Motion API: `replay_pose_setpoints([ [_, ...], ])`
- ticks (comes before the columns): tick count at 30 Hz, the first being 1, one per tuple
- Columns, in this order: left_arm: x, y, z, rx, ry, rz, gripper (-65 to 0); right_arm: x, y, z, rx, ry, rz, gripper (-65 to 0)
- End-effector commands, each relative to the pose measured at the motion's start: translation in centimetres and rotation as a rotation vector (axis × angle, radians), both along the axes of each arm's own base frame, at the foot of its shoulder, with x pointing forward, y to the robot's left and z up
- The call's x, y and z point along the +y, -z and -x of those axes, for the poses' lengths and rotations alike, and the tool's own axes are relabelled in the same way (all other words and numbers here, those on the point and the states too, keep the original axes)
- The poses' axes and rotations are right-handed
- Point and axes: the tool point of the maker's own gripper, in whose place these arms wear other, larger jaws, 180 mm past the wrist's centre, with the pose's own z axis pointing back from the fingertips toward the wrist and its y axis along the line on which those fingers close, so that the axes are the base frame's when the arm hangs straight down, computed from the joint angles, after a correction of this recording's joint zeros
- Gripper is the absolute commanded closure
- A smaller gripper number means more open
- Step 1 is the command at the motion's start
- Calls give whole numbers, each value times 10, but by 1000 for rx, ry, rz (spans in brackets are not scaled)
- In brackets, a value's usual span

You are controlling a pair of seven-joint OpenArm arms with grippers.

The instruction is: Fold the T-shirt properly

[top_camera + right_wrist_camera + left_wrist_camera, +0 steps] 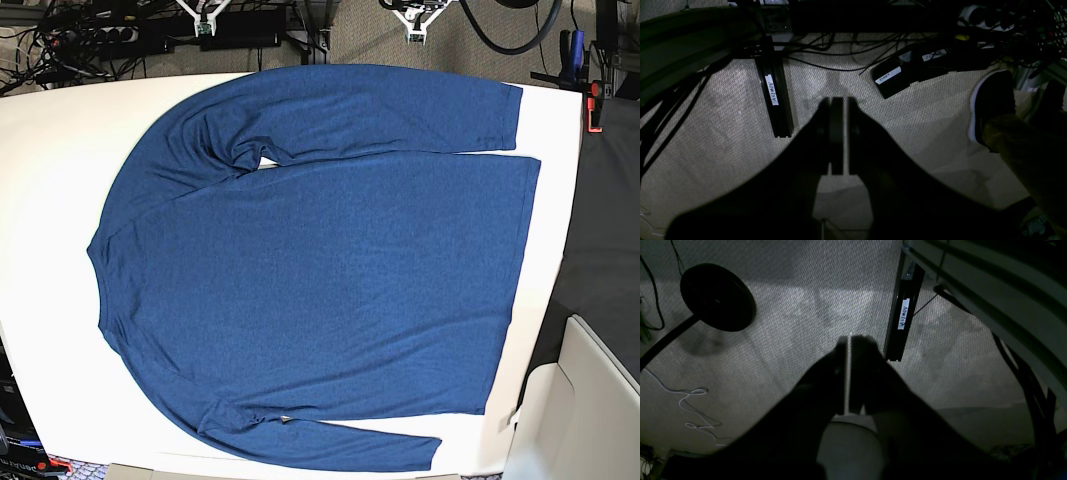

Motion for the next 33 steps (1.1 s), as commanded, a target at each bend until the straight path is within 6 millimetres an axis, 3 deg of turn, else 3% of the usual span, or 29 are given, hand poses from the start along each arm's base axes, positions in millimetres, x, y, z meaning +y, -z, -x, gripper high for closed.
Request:
replay_pose_setpoints([
  [1, 4, 0, 0, -9, 7, -9, 0, -1, -1, 1, -8, -4, -1, 0],
  [24, 5, 0, 3, -7, -2, -11, 0, -9, -2, 14, 12, -7, 11, 0],
  [30, 21, -2, 27, 27, 0, -36, 0, -27, -5, 26, 23, -17, 38, 0],
  [33, 41, -6, 27, -6, 9, -70, 0, -42, -10, 32, 14, -29, 61, 0],
])
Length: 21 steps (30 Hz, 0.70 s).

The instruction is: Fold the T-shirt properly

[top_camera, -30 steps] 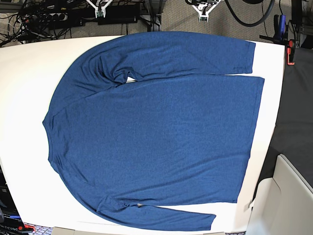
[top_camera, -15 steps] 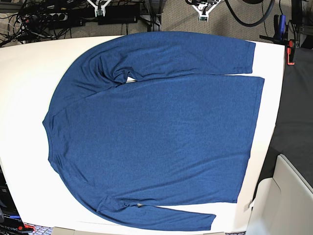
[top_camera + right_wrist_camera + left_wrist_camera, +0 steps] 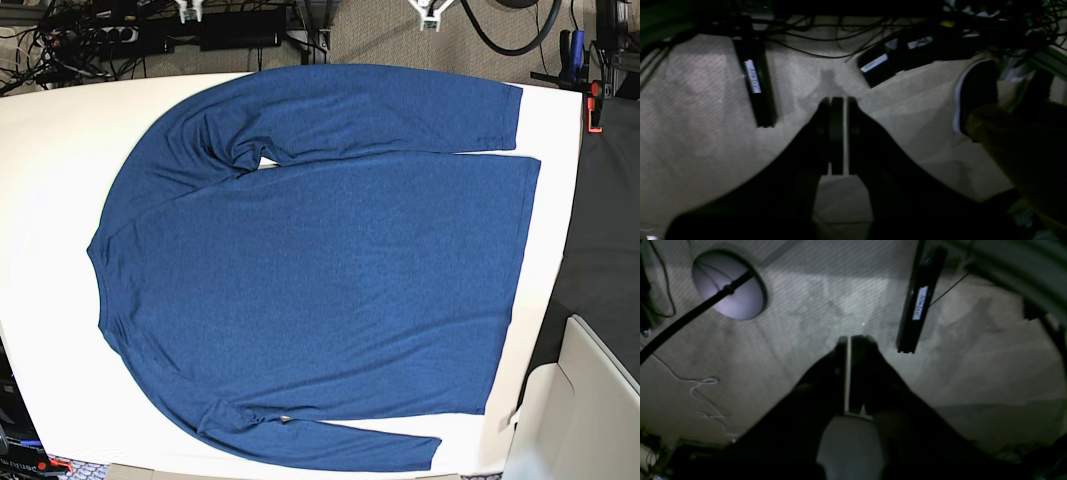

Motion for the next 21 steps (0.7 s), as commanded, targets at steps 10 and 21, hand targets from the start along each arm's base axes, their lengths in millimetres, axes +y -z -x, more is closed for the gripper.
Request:
replay_pose_setpoints([
  [10, 53, -22, 13, -82, 48, -93, 0, -36, -27, 24, -36, -59, 55, 0],
  [21, 69, -83, -8, -288, 149, -135, 0, -52, -101, -15, -268, -211, 72, 0],
])
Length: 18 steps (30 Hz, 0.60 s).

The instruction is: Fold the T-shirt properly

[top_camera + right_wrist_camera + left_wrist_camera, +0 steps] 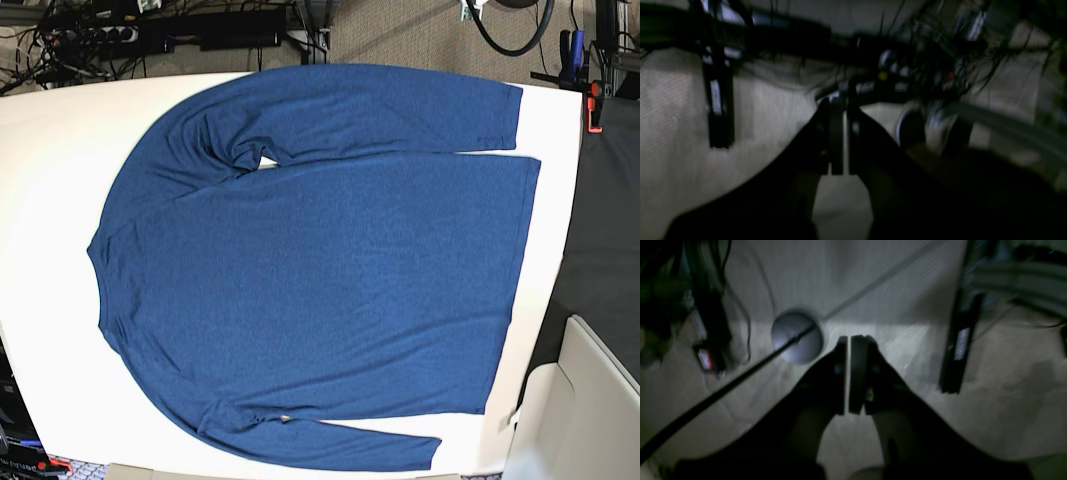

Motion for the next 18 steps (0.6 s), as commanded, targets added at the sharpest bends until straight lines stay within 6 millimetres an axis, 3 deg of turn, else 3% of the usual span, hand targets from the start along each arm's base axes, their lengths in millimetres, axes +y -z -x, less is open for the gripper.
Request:
replay_pose_setpoints([
  [1, 12, -11, 5, -1, 20, -28, 0, -3, -11, 4, -12, -21, 5, 0],
  [5, 7, -43, -16, -65, -32, 7, 0, 3, -45, -11, -91, -81, -6, 0],
  [11, 22, -93, -48, -145, -149, 40, 0, 19, -86, -29, -183, -136, -34, 0],
  [18, 19, -157, -94, -311, -99, 24, 0, 4, -148, -63, -334, -134, 25, 0],
])
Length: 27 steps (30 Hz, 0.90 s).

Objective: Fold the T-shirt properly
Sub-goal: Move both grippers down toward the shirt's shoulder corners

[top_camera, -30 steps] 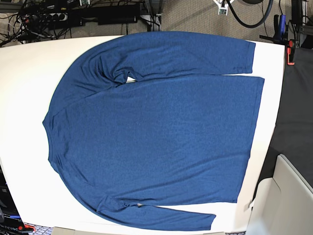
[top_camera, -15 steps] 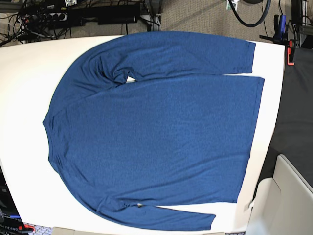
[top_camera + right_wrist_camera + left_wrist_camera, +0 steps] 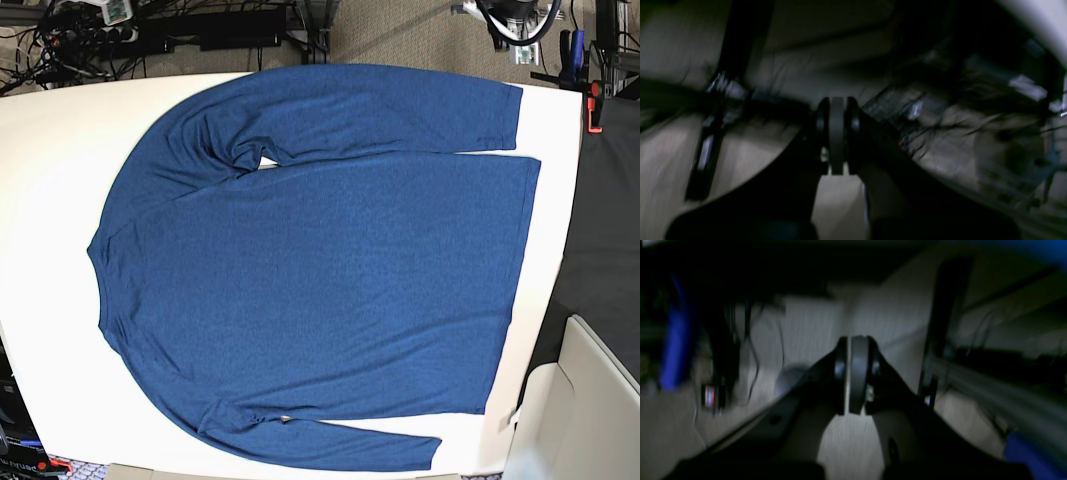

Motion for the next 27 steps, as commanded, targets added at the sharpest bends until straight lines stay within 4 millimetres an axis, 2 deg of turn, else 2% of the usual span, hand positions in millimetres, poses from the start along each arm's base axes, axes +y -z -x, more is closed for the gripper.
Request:
replay_pose_setpoints([
  [1, 5, -13, -6, -37, 2, -23, 0, 0, -15, -5, -38, -16, 6, 0],
  [5, 1, -27, -22, -92, 15, -24, 0, 8, -50, -27, -132, -46, 7, 0],
  [8, 1, -33, -44, -147, 14, -24, 0, 14, -74, -42, -197, -65, 8, 0],
  [15, 2, -43, -74, -223, 13, -26, -85, 9, -85, -59, -255, -61, 29, -2],
  [17, 7, -44, -81, -220, -2, -33, -124, 7, -87, -67, -280, -57, 31, -46],
  [22, 35, -51, -98, -195, -89, -65, -224, 3, -87, -80, -292, -37, 44, -239],
  [24, 47, -56, -103, -200, -121, -78, -259, 3, -89, -84, -307, -37, 44, -258],
  [27, 51, -57, -105, -193, -136, -80, -295, 3, -93, -94, -334, -35, 46, -257],
])
